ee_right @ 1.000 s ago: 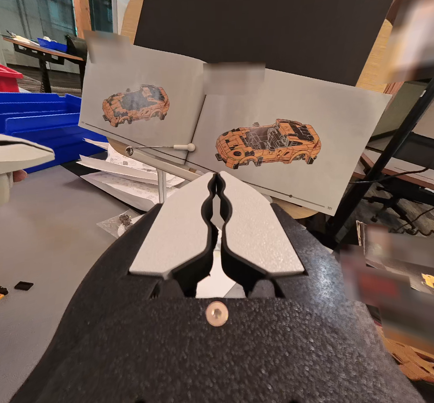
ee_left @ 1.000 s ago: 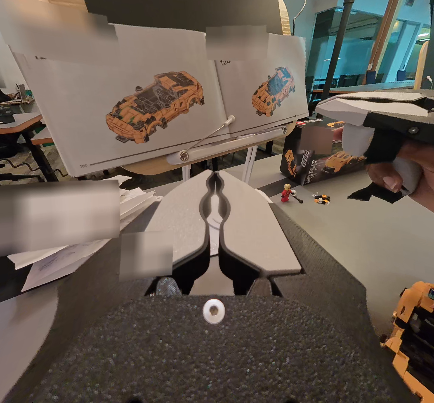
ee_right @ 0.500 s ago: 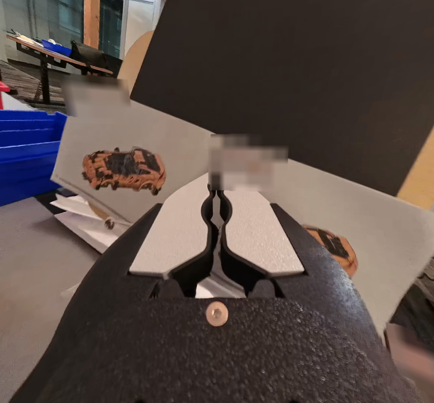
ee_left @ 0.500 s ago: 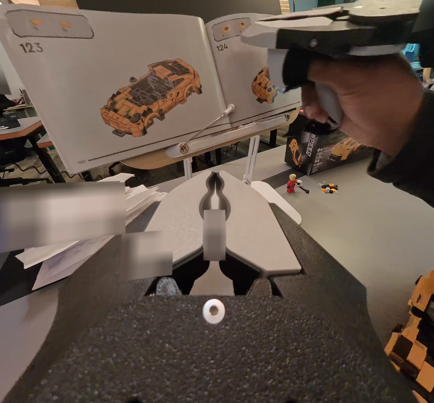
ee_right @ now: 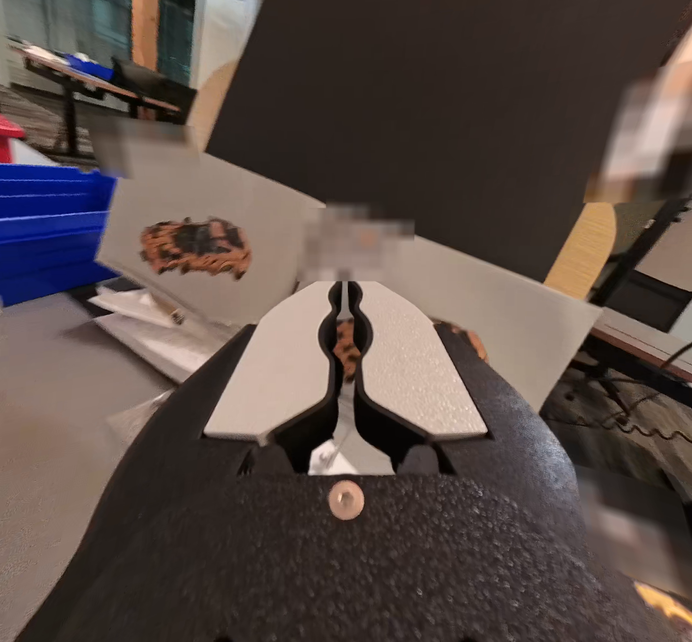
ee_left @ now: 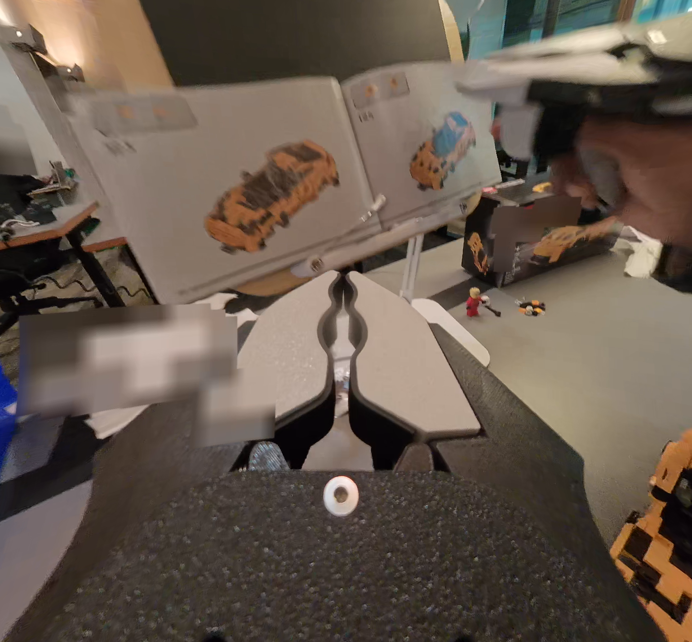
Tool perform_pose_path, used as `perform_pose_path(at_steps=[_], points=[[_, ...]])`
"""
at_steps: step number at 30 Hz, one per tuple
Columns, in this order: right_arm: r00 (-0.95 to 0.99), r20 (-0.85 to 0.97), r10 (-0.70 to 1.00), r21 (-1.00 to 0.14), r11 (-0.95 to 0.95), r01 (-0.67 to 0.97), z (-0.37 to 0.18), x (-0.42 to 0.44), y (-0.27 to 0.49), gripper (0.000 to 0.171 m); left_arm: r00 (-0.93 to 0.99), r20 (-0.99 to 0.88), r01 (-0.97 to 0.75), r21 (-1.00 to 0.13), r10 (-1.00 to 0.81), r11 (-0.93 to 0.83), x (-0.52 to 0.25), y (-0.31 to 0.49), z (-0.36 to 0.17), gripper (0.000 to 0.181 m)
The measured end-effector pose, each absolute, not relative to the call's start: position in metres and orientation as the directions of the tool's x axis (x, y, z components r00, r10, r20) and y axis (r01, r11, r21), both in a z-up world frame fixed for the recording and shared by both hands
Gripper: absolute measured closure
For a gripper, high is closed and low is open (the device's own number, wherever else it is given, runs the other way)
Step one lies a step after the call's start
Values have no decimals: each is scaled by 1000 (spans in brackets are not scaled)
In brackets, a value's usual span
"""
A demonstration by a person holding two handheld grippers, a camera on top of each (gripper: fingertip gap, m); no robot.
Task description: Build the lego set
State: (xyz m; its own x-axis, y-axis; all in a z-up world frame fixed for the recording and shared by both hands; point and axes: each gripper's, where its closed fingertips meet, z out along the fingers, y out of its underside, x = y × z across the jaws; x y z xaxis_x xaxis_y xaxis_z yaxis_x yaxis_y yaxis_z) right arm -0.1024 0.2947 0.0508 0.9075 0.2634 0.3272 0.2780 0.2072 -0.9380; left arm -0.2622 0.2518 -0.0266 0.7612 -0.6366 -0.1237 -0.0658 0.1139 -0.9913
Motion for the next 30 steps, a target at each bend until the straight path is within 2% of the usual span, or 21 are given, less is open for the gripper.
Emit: perform_pose_path(at_steps=[6,9,12,16,19,21,24,30], points=[[860,323,394,-945,81,317,-16,-81,204,161,713,-104,-99,-994,-693,48,-318,226,32,181],[870,268,414,-956,2,294,-53,-57,163,161,677,-123,-170,-985,-726,8,-334,200,27,177],[906,165,390,-975,-72,209,-79,-35,133,160,677,-169,-277,-960,-716,-35,-362,171,-2,176],[942,66,330,-990,-97,103,-96,-14,116,160,799,-197,-322,-938,-568,-127,-457,147,-14,175],[955,69,288,-992,-86,97,-105,-1,120,159,888,-221,-338,-908,-404,-247,-552,140,-6,169],[957,116,266,-987,-74,140,-110,2,124,159,907,-195,-342,-858,-373,-384,-600,138,-16,160],[950,227,216,-967,-64,246,-118,8,126,160,888,-164,-409,-710,-431,-573,-646,137,-56,159],[939,319,131,-936,-111,334,-129,22,130,160,809,-120,-566,-424,-576,-707,-692,154,-128,160]])
